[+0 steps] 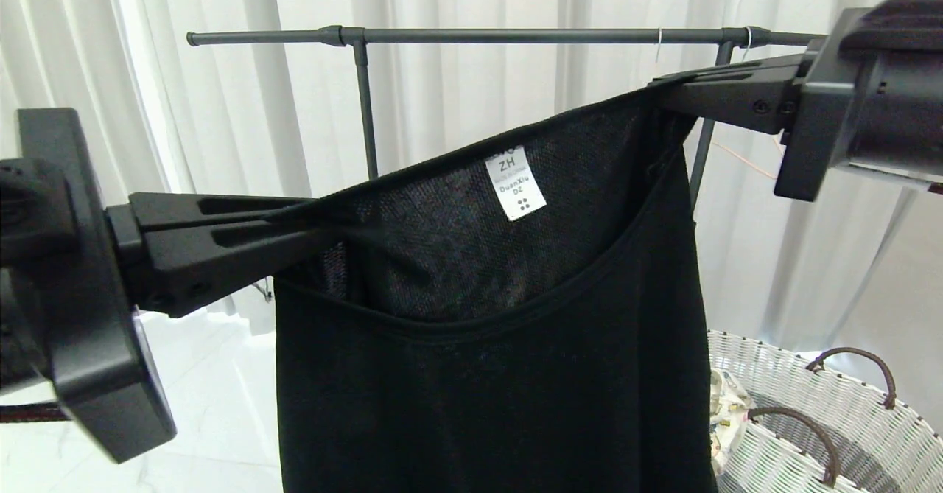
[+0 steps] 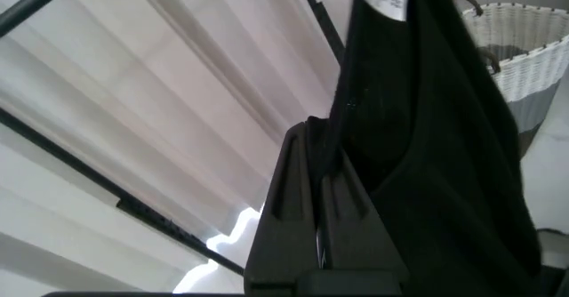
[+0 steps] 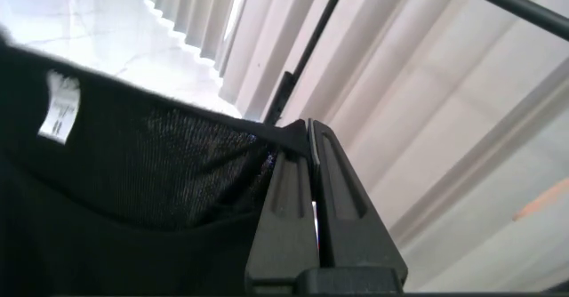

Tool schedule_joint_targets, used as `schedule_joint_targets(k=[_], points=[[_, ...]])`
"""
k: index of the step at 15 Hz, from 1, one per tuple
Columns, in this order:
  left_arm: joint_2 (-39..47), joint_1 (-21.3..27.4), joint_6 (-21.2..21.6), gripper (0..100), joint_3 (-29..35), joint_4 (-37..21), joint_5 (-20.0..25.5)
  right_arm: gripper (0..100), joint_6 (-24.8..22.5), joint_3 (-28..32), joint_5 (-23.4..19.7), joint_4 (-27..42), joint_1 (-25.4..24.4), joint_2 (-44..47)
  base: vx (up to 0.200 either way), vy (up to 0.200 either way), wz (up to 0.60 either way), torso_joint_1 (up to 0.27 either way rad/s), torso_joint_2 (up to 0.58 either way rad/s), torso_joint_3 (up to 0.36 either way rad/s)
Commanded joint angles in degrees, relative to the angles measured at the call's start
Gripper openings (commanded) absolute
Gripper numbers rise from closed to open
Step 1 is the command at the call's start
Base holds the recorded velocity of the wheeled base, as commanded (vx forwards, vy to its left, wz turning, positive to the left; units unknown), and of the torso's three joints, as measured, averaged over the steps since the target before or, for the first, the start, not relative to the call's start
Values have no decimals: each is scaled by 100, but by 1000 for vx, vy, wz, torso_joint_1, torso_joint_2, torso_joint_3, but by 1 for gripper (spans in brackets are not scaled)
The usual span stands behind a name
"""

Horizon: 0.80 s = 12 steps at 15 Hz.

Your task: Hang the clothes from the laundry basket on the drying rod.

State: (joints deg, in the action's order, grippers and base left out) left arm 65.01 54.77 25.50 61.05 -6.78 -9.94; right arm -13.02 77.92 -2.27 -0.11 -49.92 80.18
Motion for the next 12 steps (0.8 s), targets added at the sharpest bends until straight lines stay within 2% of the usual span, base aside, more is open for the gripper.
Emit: schedule_joint_targets(k=[1,8,10,12], points=[[-120,51,34,0,-93,1,0,0,-8,259,-2,2,-9,420,0,0,0,0,0,0],[-94,130,43,0,-49,1,-70,0,-16,303,25,55,-27,279,0,0,0,0,0,0],[91,121,34,0,258,1,-237,0,-16,65,42,275,-9,-64,0,0,0,0,0,0],[363,-125,7,0,575,10,-281,0,-16,-146,51,415,-9,-371,0,0,0,0,0,0]])
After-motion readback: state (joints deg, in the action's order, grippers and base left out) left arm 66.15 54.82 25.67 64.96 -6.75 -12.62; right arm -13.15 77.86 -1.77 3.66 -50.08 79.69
